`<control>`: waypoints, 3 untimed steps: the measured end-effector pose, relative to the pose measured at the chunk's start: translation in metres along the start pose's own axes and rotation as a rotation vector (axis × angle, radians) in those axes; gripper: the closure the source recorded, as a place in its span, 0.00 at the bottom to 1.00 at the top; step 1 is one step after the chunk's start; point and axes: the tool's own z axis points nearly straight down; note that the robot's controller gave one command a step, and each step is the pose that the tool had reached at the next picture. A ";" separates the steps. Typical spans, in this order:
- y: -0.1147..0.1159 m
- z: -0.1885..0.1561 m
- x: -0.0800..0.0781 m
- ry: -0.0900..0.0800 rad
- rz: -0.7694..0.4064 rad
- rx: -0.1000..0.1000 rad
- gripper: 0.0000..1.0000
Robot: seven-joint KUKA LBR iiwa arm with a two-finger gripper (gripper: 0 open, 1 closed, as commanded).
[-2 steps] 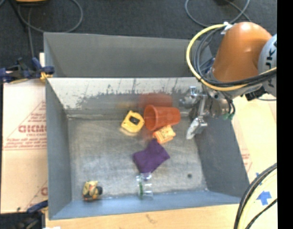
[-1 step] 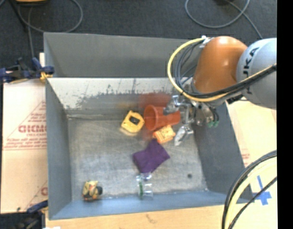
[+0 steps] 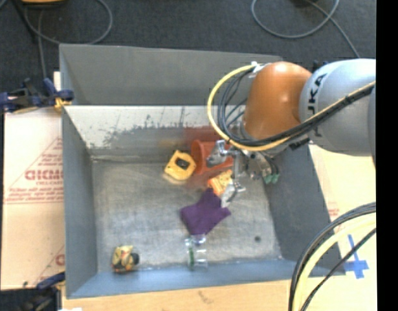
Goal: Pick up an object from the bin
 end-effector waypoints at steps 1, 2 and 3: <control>-0.003 0.045 -0.002 -0.003 -0.162 0.004 1.00; -0.003 0.045 -0.002 -0.003 -0.162 0.004 1.00; -0.009 -0.078 -0.011 -0.006 -0.149 0.003 1.00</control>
Offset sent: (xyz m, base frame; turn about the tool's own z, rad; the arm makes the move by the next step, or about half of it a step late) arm 0.0000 0.0000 0.0000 0.0000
